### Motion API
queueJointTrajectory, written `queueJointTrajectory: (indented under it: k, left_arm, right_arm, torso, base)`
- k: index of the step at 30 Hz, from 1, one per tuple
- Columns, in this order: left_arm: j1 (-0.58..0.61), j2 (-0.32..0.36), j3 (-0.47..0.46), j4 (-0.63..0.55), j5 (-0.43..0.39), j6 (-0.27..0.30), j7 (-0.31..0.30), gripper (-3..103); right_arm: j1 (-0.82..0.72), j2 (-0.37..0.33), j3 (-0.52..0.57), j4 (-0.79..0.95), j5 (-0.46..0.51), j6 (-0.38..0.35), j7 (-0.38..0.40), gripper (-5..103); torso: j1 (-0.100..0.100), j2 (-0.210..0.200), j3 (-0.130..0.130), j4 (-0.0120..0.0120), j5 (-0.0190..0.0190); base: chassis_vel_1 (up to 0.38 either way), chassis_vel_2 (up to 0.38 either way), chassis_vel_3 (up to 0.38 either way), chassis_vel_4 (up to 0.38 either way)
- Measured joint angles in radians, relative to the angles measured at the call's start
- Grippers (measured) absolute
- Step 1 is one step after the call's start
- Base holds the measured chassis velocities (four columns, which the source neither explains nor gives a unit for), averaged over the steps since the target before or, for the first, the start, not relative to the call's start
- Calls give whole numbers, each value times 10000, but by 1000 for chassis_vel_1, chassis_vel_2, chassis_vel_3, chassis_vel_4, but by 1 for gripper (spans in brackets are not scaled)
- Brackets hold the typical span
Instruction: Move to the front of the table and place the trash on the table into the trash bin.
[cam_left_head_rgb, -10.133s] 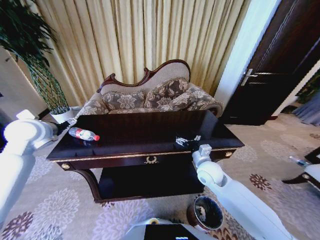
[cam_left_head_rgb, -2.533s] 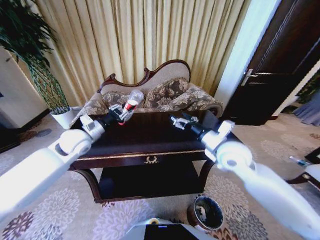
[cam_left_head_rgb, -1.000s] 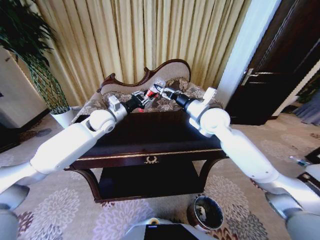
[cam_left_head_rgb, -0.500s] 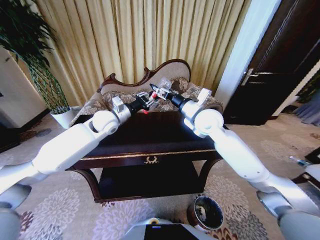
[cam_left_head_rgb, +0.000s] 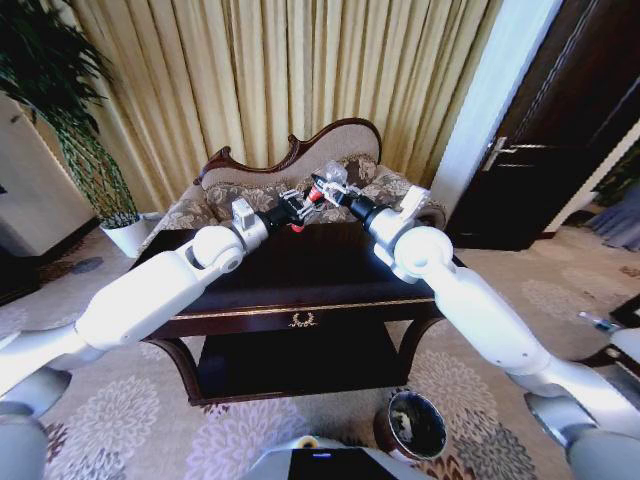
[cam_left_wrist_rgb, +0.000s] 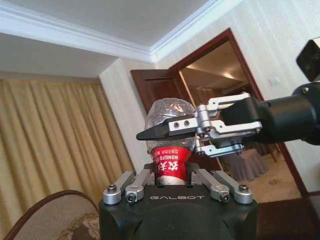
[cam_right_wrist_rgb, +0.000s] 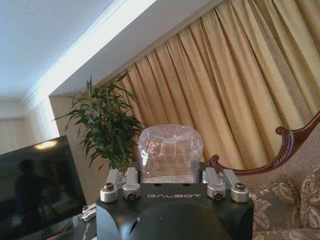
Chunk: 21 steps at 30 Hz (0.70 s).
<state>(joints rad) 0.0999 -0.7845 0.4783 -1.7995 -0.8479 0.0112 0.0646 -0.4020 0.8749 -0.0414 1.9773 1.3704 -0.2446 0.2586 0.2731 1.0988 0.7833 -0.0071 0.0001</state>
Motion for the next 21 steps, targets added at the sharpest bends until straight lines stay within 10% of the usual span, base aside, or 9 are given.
queueJointTrajectory:
  k: [21]
  left_arm:
    - [265, -17, -76, -360, -889, 460, -440, 94]
  right_arm:
    - [-116, 240, 599, -744, -359, -70, -89, 27]
  torso:
    - [0, 0, 0, 0, 0]
  base:
    - [0, 0, 0, 0]
